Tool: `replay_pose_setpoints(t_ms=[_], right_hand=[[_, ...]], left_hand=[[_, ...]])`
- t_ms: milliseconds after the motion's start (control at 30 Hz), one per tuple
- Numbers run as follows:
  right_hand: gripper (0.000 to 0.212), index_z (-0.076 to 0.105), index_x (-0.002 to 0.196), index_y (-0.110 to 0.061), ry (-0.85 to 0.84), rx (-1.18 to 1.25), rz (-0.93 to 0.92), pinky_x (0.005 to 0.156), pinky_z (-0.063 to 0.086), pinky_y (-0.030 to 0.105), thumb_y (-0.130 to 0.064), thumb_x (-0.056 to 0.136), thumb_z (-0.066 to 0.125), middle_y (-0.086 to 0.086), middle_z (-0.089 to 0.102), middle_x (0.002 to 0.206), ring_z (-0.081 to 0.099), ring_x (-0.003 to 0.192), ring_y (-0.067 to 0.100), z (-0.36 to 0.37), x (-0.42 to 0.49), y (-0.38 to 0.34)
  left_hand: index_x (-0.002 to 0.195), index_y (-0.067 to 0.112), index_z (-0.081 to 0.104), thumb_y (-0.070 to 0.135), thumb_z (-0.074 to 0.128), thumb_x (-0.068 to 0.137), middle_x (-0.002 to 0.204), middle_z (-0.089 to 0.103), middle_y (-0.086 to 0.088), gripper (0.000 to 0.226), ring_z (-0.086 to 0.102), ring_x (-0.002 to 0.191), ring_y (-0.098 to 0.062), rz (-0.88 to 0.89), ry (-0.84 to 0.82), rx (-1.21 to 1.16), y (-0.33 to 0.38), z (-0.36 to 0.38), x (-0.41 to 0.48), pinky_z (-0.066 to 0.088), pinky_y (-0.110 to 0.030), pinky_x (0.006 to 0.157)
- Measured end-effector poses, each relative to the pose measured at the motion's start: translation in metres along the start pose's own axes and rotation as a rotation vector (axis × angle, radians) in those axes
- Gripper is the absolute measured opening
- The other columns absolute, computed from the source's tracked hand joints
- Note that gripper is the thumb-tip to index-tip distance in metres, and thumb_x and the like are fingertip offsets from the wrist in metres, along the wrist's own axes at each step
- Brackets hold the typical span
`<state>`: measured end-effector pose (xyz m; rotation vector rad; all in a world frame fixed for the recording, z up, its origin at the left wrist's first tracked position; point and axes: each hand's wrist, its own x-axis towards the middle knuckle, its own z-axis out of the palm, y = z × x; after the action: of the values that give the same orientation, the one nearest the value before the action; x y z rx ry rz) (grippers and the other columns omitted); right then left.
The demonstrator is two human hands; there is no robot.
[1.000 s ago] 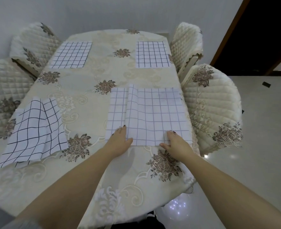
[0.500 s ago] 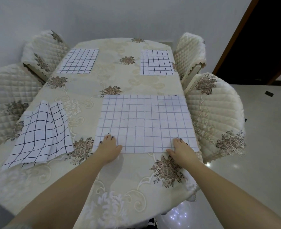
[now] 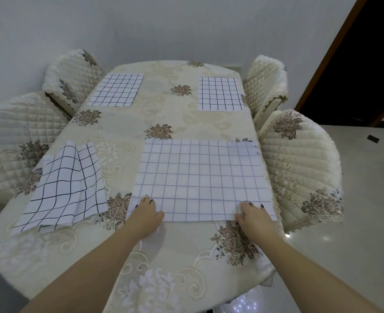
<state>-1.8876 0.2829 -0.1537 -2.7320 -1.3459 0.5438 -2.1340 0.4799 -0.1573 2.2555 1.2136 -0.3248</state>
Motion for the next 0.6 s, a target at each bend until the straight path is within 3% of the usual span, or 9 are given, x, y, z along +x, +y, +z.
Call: replay_pose_setpoints(t_ms=[67, 133, 233, 267, 367, 500, 600], right_hand=[[0.028, 0.053, 0.115, -0.014, 0.02, 0.022, 0.009, 0.117, 0.021, 0.039, -0.031, 0.099, 0.038, 0.002, 0.062, 0.114, 0.055, 0.114, 0.021, 0.001, -0.002, -0.003], [0.026, 0.053, 0.112, -0.013, 0.062, 0.076, 0.02, 0.116, 0.022, 0.039, -0.031, 0.099, 0.039, 0.002, 0.062, 0.104, 0.058, 0.109, 0.022, -0.001, -0.002, -0.004], [0.043, 0.047, 0.137, -0.008, 0.1, 0.301, 0.086, 0.102, 0.04, 0.037, -0.029, 0.098, 0.045, 0.008, 0.062, 0.121, 0.055, 0.115, 0.026, -0.008, 0.002, -0.005], [0.048, 0.043, 0.141, -0.008, 0.109, 0.399, 0.116, 0.098, 0.043, 0.036, -0.029, 0.098, 0.046, 0.01, 0.061, 0.125, 0.055, 0.117, 0.027, -0.011, 0.006, -0.005], [0.048, 0.046, 0.141, -0.011, 0.147, 0.599, 0.225, 0.098, 0.042, 0.035, -0.027, 0.096, 0.05, 0.012, 0.056, 0.133, 0.053, 0.12, 0.027, -0.022, 0.024, 0.001], [0.044, 0.053, 0.133, -0.008, 0.221, 0.749, 0.347, 0.096, 0.046, 0.041, -0.023, 0.092, 0.058, 0.011, 0.061, 0.124, 0.057, 0.109, 0.028, -0.037, 0.058, 0.02], [0.046, 0.053, 0.131, -0.005, 0.248, 0.774, 0.458, 0.092, 0.049, 0.042, -0.019, 0.088, 0.061, 0.008, 0.061, 0.104, 0.057, 0.095, 0.027, -0.044, 0.08, 0.035]], left_hand=[[0.106, -0.001, 0.047, 0.025, 0.036, 0.098, 0.148, 0.029, -0.021, 0.03, 0.021, 0.143, -0.028, -0.005, 0.007, 0.005, -0.002, 0.001, 0.0, 0.03, -0.04, 0.109], [0.098, 0.0, 0.049, 0.026, 0.039, 0.098, 0.132, 0.044, -0.021, 0.028, 0.036, 0.132, -0.031, -0.016, 0.043, -0.021, -0.002, -0.001, 0.002, 0.035, -0.038, 0.103], [0.097, -0.003, 0.056, 0.029, 0.042, 0.092, 0.106, 0.055, -0.019, 0.035, 0.053, 0.109, -0.036, -0.013, 0.204, -0.094, -0.001, -0.011, 0.011, 0.041, -0.039, 0.088], [0.101, -0.004, 0.058, 0.026, 0.045, 0.092, 0.107, 0.056, -0.02, 0.034, 0.053, 0.111, -0.037, 0.0, 0.257, -0.129, 0.0, -0.015, 0.016, 0.041, -0.039, 0.089], [0.136, 0.002, 0.047, 0.019, 0.051, 0.094, 0.14, 0.046, -0.019, 0.045, 0.043, 0.129, -0.033, -0.084, 0.322, -0.286, 0.007, -0.034, 0.027, 0.035, -0.038, 0.105], [0.14, 0.005, 0.042, 0.019, 0.053, 0.093, 0.143, 0.041, -0.02, 0.051, 0.049, 0.124, -0.034, -0.195, 0.359, -0.402, 0.004, -0.054, 0.051, 0.041, -0.038, 0.1], [0.14, 0.005, 0.041, 0.02, 0.055, 0.09, 0.138, 0.045, -0.022, 0.055, 0.055, 0.112, -0.037, -0.306, 0.329, -0.402, -0.005, -0.062, 0.065, 0.05, -0.043, 0.09]])
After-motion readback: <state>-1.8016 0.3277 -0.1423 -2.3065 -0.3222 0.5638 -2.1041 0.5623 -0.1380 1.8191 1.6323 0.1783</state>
